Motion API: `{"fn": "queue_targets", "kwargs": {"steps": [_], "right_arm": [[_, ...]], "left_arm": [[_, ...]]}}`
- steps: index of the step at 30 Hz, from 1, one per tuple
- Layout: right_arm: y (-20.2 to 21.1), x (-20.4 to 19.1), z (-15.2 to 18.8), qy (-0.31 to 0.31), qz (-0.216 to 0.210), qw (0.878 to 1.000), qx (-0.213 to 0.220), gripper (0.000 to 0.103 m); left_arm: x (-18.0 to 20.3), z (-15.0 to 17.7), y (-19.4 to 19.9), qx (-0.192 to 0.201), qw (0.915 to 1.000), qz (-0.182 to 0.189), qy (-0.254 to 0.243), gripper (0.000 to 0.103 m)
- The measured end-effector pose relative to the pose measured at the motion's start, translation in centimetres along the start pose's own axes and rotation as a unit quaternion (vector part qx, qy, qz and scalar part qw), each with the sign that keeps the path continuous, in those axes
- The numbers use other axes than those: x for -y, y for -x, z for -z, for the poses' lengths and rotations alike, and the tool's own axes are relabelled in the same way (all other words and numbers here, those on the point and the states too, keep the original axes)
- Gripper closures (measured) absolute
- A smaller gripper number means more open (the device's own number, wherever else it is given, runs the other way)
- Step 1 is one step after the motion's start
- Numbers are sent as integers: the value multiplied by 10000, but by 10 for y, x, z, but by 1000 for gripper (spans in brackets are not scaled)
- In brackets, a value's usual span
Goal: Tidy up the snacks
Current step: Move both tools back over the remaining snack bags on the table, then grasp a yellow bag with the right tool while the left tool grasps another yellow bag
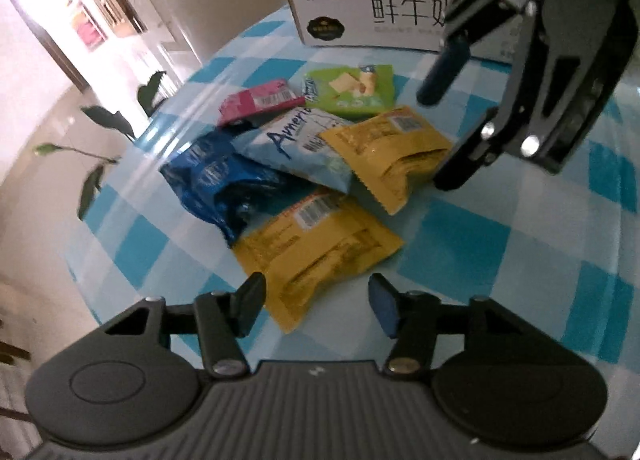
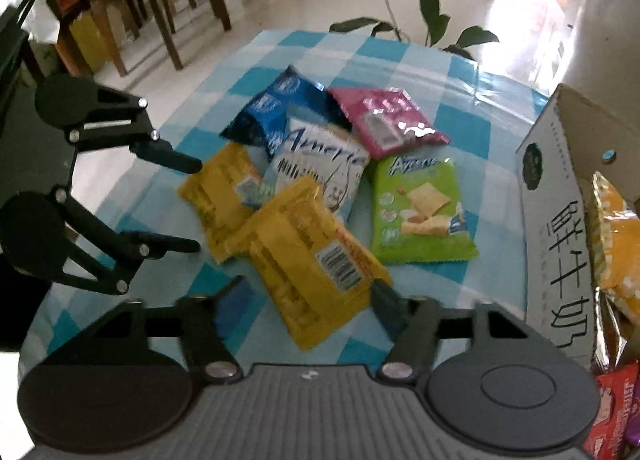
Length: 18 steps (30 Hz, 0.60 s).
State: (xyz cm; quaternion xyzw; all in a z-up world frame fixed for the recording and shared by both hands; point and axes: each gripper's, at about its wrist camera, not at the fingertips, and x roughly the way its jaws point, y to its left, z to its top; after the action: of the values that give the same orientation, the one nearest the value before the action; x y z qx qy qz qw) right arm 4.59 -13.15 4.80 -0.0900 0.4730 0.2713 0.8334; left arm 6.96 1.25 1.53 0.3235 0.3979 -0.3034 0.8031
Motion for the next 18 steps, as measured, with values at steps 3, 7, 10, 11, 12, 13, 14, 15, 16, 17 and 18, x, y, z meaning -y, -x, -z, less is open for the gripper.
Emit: {"fn": "queue_targets", "kwargs": {"steps": [3,7,10,11,12,13,14,15,16,17,18], "right_arm": [[2,1,-3,-7,36,9999,141,22],[-4,0,-5,111,104,9996,234,19],[-9,-3,-8,216,-33,9993,288,19],[-11,-3,-10,228,-58,9993,276,19],[-12,-4,-10,235,-63,9994,253,19],[-13,-4,-11,243,-71,9994,229,19],[-13,-4,-10,244,-99,9994,206,19],[-14,-3,-9,227,-153,9995,161,19],[-15,-3,-8,207,-174,9996,104,19],[-16,-3,-7,204,-145,9997,27,22],[-18,-3,-6,204,-114,9997,-87,24]], "left_arm": [[-5,-3,5,171,9998,95,37,46],[-10,-12,10,468,9988,148,57,45],[-4,-16,4,401,9986,213,-258,45],[-1,-17,1,328,9986,199,-375,45],[0,-18,-2,281,9984,216,-447,45],[1,-18,-5,251,9980,266,-519,45],[2,-17,-6,236,9974,314,-603,43],[4,-17,-8,204,9964,324,-752,41],[6,-17,-11,162,9952,296,-922,38],[7,-16,-11,176,9942,285,-1022,38],[7,-17,-11,190,9938,292,-1055,38]]}}
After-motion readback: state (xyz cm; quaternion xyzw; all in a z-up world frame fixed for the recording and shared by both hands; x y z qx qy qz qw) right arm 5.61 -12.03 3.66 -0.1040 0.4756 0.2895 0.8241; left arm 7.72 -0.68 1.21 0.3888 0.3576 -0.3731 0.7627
